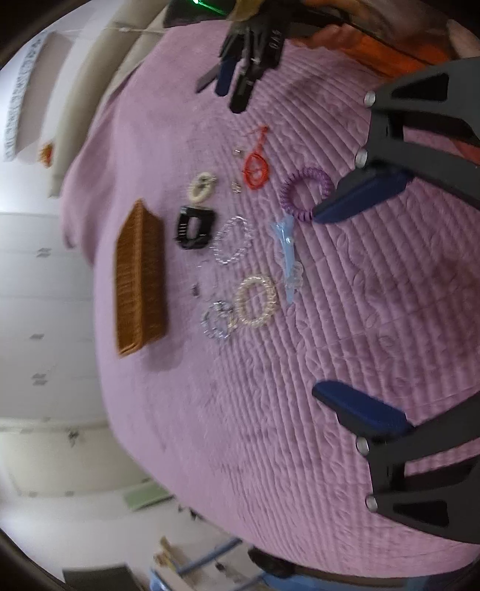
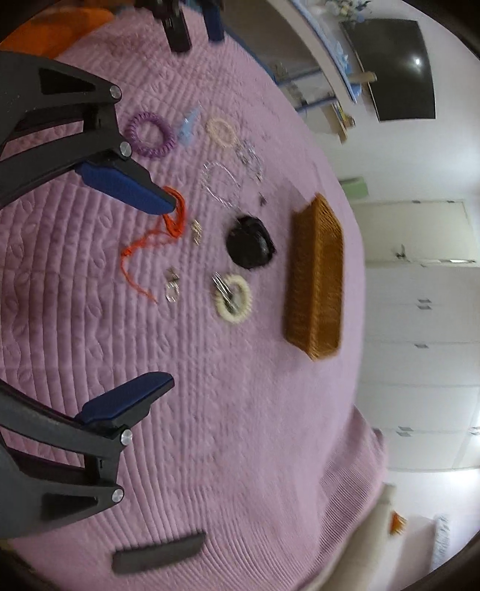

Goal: Organize jewelry
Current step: 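Grasp the clear bead bracelet with the left tool while the right tool grasps the keys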

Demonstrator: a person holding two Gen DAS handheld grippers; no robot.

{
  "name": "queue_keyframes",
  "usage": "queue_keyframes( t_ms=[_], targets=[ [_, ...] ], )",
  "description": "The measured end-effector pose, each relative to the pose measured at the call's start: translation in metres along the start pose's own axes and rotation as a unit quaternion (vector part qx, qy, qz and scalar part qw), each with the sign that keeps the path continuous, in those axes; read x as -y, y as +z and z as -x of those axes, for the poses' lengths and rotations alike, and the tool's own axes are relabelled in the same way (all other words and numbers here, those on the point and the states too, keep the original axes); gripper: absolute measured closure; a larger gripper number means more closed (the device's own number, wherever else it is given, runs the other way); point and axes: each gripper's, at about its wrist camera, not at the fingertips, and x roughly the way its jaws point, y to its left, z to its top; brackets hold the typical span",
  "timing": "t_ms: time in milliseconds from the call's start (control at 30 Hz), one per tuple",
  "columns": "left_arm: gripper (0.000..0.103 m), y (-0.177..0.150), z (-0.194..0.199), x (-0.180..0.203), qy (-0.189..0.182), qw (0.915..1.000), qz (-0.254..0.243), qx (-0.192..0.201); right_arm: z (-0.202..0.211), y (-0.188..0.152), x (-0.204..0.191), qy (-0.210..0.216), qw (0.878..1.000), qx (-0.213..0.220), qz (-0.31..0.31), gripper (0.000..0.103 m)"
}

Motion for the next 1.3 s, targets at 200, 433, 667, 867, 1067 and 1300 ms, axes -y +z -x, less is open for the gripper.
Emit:
queue_keyframes(
  t_ms=[200, 433, 667, 867, 1067, 1300],
  targets=[
    [0.032, 0.035, -0.036, -0.024, -0.034, 0.9984, 0.035, -0.029, -0.02, 0.017, 0.002, 0.009, 1.0, -0.02, 0.007, 0.045],
    [0.055, 0.046, -0.077, -0.033, -0.043, 0.9944, 0.075, -0.059, -0.068, 0.049, 0.026, 0.007, 0.998, -0.056, -0.027, 0.062],
    [0.069, 0.046, -0.093, -0.034, -0.037, 0.9926, 0.097, -0.062, -0.101, 0.063, 0.034, 0.045, 0.993, -0.095, -0.054, 0.076],
    [0.069, 0.049, -0.098, -0.031, -0.027, 0.9935, 0.09, -0.064, -0.13, 0.07, 0.025, 0.019, 0.992, -0.109, -0.06, 0.076],
    [0.069, 0.053, -0.105, -0.029, -0.012, 0.9947, 0.081, -0.063, -0.147, 0.076, 0.019, -0.009, 0.992, -0.117, -0.048, 0.079],
    [0.076, 0.052, -0.104, -0.025, 0.008, 0.9959, 0.065, -0.062, -0.15, 0.076, 0.013, -0.016, 0.994, -0.104, -0.036, 0.08]
  ],
)
